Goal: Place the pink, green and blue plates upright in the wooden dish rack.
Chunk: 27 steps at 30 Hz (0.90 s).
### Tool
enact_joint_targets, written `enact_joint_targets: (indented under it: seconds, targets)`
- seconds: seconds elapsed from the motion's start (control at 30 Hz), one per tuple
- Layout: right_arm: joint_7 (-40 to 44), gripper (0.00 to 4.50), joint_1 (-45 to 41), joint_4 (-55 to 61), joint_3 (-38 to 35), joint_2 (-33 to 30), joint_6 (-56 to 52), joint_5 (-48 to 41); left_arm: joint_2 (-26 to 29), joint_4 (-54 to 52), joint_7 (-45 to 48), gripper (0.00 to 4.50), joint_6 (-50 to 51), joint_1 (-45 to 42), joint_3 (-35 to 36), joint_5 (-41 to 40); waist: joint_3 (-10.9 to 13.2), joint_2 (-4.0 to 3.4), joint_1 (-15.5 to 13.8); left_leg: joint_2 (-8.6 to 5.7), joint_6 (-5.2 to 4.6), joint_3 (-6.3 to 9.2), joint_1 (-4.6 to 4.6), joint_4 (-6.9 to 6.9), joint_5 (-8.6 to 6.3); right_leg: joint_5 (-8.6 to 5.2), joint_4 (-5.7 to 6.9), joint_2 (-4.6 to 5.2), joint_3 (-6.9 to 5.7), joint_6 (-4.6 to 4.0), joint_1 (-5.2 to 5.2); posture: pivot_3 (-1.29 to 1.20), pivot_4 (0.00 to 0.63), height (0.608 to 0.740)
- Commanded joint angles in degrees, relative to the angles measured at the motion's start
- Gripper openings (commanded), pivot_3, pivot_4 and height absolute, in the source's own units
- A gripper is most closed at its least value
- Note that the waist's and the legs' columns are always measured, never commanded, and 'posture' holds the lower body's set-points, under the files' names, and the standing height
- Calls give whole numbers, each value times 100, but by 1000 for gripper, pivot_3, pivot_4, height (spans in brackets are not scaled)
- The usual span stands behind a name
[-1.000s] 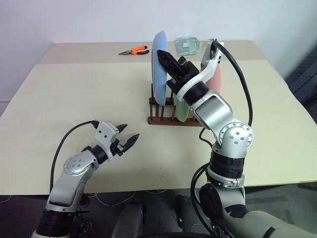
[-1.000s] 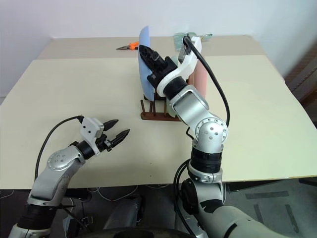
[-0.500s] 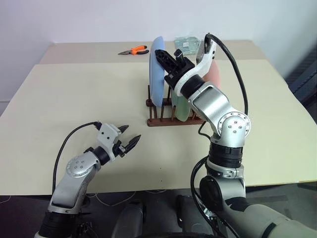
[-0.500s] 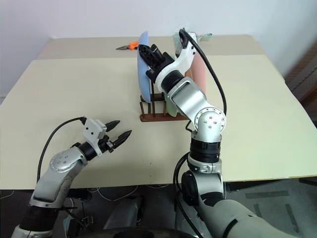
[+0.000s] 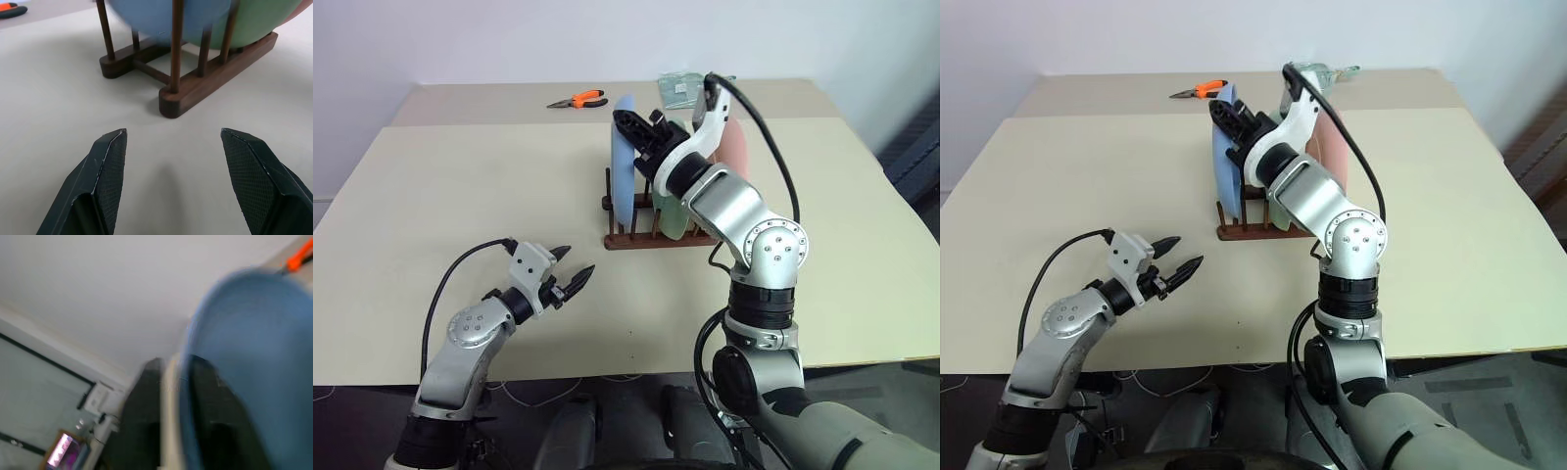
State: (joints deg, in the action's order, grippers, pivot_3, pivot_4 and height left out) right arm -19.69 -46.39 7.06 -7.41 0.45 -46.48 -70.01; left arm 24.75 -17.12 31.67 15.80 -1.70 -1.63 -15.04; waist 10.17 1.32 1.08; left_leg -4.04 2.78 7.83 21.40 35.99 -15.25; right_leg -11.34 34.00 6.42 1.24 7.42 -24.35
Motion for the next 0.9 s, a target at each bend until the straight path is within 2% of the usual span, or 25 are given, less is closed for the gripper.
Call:
enact_joint_targets:
  seconds: [0.03, 0.07, 0.2, 0.3, 0.37, 0.5, 0.57, 0.67, 0.77, 0.9]
  targets:
    - [849, 2971, -360, 524, 402, -525, 7, 669, 8, -224, 11, 3142, -38, 4, -14, 34, 0, 0, -5, 0, 0, -1, 1, 1, 0, -1, 0, 0, 0, 1, 0, 0, 150, 740]
    - [1167, 3411, -404, 672, 570, -798, 59, 955, 8, -230, 11, 3142, -38, 9, -13, 37, 0, 0, -3, -1, 0, -1, 2, 2, 0, -1, -1, 0, 0, 1, 0, 0, 150, 740]
    - [2918, 3411, -383, 1481, 937, -2375, 669, 2176, 7, -219, 34, 3142, -26, -28, -37, 63, 0, 1, -31, -1, -1, -1, 7, 4, 0, -10, -5, 1, -3, 15, 2, 0, 150, 740]
    - [4044, 3411, 163, 2069, 290, -3485, 769, 2008, 45, -66, 88, 3142, -97, -116, 63, 68, -1, 4, -51, -1, -2, 2, 10, 4, -1, -21, -29, 3, -10, 29, 16, 0, 150, 740]
    - [4619, 3411, 826, 2231, -379, -4198, 739, 1884, 118, 104, 107, 3142, -172, -177, 196, 102, -3, 9, -77, 2, -6, 6, 7, 3, -4, -27, -52, 4, -17, 20, 33, 0, 150, 740]
    - [5613, 3411, 2695, 2011, -1678, -5301, 683, 2180, 372, 479, 151, 3142, -336, -249, 542, 120, 0, 11, -107, -2, -22, -3, 5, 9, -13, -29, -81, 15, -19, 17, 55, 0, 150, 740]
    - [5936, 3411, 3673, 1804, -1974, -5504, 912, 2644, 541, 669, 197, 3142, -429, -247, 695, 140, 0, 8, -131, -1, -28, -11, 2, 11, -17, -29, -82, 17, -16, 16, 57, 0, 150, 740]
    - [6102, 3411, 4553, 1321, -1867, -5470, 1590, 3514, 718, 885, 258, 3142, -528, -262, 815, 166, 1, -3, -129, 2, -30, -22, -3, 12, -19, -29, -81, 18, -13, 16, 57, 0, 150, 740]
    - [6196, 3411, 4849, 787, -1612, -5313, 2286, 4162, 794, 932, 295, 3142, -549, -276, 865, 175, 2, -6, -133, 1, -29, -29, -3, 19, -19, -29, -81, 25, -11, 16, 58, 0, 150, 740]
    - [6196, 3411, 4795, 318, -1351, -5069, 2856, 4632, 800, 868, 272, 3142, -558, -176, 904, 216, 3, -6, -147, 2, -29, -27, -3, 17, -19, -29, -81, 25, -12, 16, 59, 0, 150, 740]
